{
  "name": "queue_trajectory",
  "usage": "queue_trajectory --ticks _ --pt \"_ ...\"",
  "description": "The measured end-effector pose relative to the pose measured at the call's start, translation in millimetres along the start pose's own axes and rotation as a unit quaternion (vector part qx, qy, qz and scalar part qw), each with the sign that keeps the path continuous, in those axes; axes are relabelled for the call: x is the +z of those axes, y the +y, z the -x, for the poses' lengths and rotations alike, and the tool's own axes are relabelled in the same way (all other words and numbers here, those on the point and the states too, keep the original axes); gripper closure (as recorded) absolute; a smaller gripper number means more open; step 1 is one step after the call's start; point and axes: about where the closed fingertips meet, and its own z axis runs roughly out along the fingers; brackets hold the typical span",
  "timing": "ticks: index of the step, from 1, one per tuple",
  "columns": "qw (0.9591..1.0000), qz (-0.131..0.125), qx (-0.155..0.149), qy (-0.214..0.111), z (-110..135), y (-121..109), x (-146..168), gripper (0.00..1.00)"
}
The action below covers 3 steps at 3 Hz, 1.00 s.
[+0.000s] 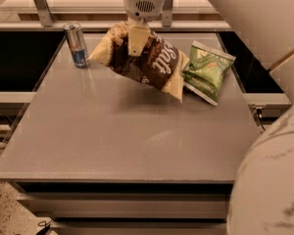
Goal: Move brown chip bag near redbull can
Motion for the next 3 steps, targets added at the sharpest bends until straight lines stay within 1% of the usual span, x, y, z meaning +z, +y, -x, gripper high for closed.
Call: queue_trajectory --ticks 1,2,3 --pt "0.9997 0.001 0.022 0.006 -5.8 -15.0 11.0 1.0" --pt "0.9992 0.003 0.038 0.01 0.0 -30.4 22.1 1.0" --pt "0.999 -0.007 0.042 0.01 14.6 -50.5 25.0 1.0"
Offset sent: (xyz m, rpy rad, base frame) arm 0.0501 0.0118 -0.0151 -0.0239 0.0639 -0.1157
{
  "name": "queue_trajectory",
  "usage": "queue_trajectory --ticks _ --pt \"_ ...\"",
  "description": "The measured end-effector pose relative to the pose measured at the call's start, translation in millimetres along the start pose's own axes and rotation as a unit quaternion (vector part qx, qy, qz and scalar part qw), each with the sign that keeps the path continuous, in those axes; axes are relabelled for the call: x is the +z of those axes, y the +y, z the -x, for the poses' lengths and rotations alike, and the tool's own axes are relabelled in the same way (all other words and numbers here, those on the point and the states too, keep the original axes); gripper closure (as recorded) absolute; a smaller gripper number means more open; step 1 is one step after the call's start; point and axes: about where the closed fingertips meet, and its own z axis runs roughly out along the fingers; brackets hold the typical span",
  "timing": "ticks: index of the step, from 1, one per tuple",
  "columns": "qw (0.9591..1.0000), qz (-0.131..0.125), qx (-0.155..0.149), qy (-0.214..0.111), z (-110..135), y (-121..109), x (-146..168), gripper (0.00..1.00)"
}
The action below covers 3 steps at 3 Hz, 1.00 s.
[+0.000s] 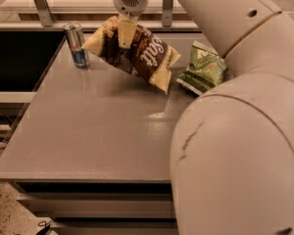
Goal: Move brown chip bag near redbull can
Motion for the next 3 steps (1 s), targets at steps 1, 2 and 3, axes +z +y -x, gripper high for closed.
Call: queue_trajectory --ticks 1,2,3 --pt "1.0 -0.009 0.004 0.0 11.2 -13.8 1.1 1.0" --pt "0.9999 -0.013 0.007 0.0 18.2 -24.2 5.7 1.0" --pt "0.9999 -0.009 0.012 -0.003 21.4 -31.0 13.3 0.82"
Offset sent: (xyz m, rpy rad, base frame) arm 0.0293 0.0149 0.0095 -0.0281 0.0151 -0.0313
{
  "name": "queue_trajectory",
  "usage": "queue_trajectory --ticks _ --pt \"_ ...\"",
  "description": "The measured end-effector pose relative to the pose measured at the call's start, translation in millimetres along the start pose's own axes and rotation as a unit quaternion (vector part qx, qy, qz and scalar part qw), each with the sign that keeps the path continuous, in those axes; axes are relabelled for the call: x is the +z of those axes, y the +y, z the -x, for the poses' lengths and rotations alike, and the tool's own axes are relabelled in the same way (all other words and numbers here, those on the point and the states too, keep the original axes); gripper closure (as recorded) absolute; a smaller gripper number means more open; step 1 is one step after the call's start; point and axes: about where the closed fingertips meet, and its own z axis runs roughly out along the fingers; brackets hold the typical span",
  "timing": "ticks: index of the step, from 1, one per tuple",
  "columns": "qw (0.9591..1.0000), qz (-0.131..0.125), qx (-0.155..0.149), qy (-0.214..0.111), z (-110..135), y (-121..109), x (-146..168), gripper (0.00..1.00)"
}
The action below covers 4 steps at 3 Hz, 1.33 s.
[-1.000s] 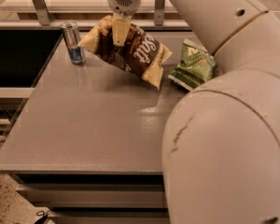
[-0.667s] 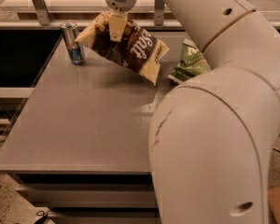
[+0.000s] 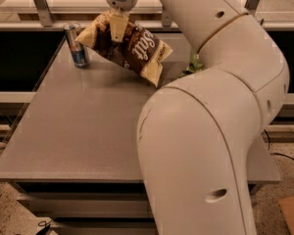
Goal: Move brown chip bag near redbull can
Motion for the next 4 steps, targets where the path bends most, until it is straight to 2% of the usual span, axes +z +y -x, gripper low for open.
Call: queue_trajectory --ticks 3,4 --pt "0.9997 0.017 0.017 -0.007 -1.9 -2.2 16.0 0.13" --pt "0.9996 0.023 0.017 -0.008 -0.8 -0.9 20.0 0.0"
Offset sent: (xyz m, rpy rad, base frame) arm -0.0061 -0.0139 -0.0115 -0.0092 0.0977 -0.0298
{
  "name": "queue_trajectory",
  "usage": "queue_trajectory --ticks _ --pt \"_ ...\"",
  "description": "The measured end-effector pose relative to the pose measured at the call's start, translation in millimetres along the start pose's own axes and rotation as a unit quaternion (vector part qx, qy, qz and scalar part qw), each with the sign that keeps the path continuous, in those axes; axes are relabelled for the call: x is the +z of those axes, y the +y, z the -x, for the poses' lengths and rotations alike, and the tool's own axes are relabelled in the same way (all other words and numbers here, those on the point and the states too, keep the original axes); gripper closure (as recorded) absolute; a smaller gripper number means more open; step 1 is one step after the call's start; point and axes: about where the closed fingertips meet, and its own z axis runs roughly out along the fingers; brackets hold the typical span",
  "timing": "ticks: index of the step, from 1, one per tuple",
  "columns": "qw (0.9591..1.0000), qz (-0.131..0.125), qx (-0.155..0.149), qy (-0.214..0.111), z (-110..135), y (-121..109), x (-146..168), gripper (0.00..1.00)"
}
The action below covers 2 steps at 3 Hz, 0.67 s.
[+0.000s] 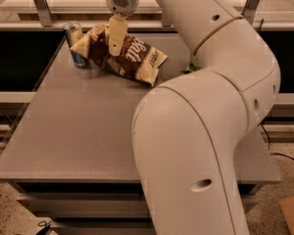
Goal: Move brown chip bag near redbull can
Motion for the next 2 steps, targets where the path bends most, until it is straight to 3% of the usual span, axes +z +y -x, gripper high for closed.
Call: queue_trajectory --ticks 2 --pt "0.9999 0.005 -0.005 -0.008 2.4 0.1 2.1 0.0"
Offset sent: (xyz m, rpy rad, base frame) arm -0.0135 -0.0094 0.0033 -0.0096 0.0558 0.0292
